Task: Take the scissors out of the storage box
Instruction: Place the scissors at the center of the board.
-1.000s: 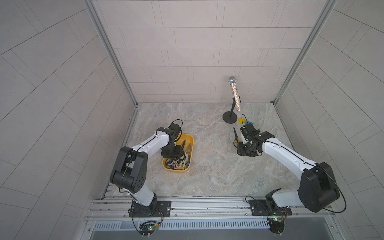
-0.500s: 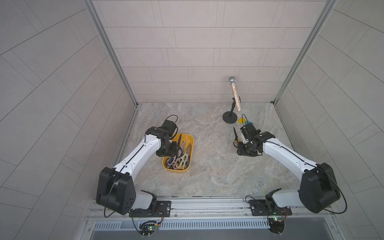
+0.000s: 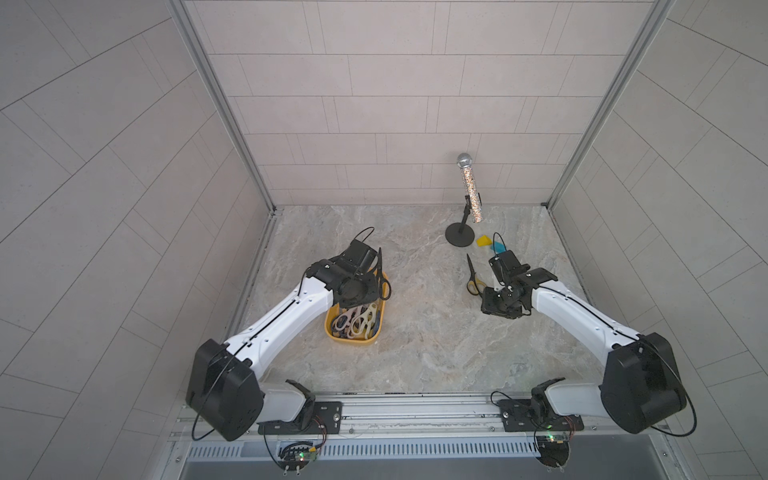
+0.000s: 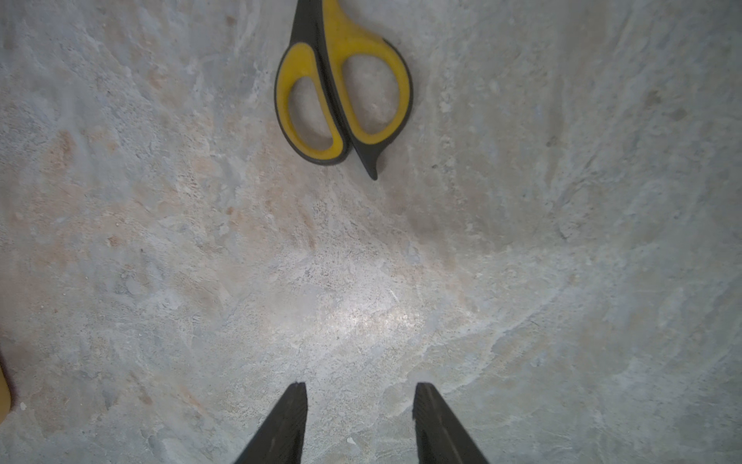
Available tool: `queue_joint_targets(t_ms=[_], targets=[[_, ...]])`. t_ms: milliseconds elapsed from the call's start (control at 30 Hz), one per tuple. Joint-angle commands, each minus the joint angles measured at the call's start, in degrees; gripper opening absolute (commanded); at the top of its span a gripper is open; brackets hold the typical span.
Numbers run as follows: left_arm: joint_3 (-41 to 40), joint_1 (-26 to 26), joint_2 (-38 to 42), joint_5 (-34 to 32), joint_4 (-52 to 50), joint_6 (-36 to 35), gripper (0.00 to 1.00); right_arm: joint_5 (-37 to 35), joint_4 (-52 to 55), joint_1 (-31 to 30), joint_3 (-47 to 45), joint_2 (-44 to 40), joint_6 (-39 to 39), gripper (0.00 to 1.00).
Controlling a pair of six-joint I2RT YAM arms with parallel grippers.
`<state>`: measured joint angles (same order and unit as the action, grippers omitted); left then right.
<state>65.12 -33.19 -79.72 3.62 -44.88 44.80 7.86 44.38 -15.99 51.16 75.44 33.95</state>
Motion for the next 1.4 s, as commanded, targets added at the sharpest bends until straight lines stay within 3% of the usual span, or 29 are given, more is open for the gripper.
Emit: queue_joint_targets(t_ms=[0,400,700,967,1367], targets=[[4.0,-3.5,-4.9,-4.0,6.6,4.8,0.00,-2.7,1.5,0.7,-1.5,-2.9,1.4,0.48],[17.8,-11.7,-27.9,-6.6,12.5,11.5,0.00,-2.3,1.8,9.0,-4.0,-4.5,1.6,0.49],[32.2,-16.4,-43.4,-5.6,7.8,15.1,0.00,-0.3,0.6,10.8,-3.6,-3.6,0.6,0.49],[38.2,-17.3,-49.3,-8.7,2.3,16.5,0.00,0.1,0.3,11.2,-4.5,-4.5,-0.1,0.49],[45.7,-17.3,-56.5,-7.7,-0.6,15.9,0.00,1.4,0.3,11.5,-5.2,-5.7,-0.4,0.49]])
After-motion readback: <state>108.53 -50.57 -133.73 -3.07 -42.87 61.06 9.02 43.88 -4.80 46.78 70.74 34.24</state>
